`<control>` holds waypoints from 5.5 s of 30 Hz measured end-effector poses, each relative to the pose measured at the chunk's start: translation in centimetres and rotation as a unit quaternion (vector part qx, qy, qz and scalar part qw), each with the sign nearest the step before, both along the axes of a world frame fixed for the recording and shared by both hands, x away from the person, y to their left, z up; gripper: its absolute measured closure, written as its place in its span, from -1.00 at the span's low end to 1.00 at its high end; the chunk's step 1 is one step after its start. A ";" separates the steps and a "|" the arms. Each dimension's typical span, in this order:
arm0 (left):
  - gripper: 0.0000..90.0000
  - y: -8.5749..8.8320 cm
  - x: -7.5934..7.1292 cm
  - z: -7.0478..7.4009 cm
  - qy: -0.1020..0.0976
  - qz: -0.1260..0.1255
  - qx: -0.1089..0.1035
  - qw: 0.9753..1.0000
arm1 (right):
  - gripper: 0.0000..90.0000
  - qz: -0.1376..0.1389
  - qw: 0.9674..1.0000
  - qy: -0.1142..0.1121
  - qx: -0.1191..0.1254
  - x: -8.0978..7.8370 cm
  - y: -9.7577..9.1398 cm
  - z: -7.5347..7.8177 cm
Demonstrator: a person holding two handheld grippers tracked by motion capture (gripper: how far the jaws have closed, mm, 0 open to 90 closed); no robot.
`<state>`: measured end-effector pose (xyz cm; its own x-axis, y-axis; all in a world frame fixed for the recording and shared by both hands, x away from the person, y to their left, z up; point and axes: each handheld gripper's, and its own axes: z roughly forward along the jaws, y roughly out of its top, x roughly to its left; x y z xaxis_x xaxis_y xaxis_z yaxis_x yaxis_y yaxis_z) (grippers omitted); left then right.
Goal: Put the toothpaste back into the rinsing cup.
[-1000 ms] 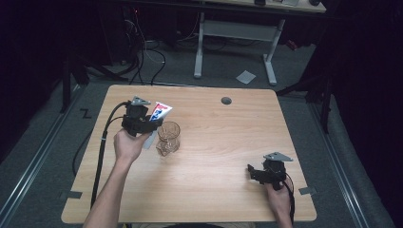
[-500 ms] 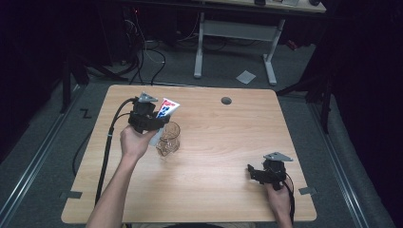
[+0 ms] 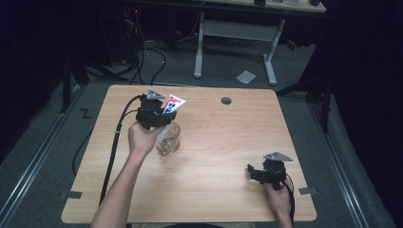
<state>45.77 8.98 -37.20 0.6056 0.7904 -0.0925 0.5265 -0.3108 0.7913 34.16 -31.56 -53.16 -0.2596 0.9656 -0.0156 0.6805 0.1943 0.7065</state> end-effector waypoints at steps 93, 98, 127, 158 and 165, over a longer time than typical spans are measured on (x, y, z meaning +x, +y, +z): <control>0.35 -1.7 1.4 -3.6 -0.021 0.004 0.039 0.999 | -0.65 0.000 1.000 0.000 0.000 0.0 0.0 0.0; 0.35 -1.5 1.2 -3.9 -0.019 0.005 0.040 0.999 | -0.65 0.000 1.000 0.000 0.000 0.0 0.0 0.0; 0.33 -0.9 0.2 -5.1 -0.023 0.008 0.053 0.998 | -0.65 0.000 1.000 0.000 0.000 0.0 0.0 0.0; 0.29 -0.2 -0.5 -7.4 -0.003 0.018 0.050 0.999 | -0.64 0.000 1.000 0.000 0.000 0.0 0.0 0.0; 0.28 0.0 -0.6 -7.6 -0.003 0.020 0.048 0.999 | -0.65 0.000 1.000 0.000 0.000 0.0 0.0 0.0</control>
<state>45.14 8.97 -44.79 0.5742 0.8186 -0.0112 0.5345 -0.3644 0.7626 34.15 -31.57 -53.15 -0.2602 0.9654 -0.0164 0.6803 0.1954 0.7064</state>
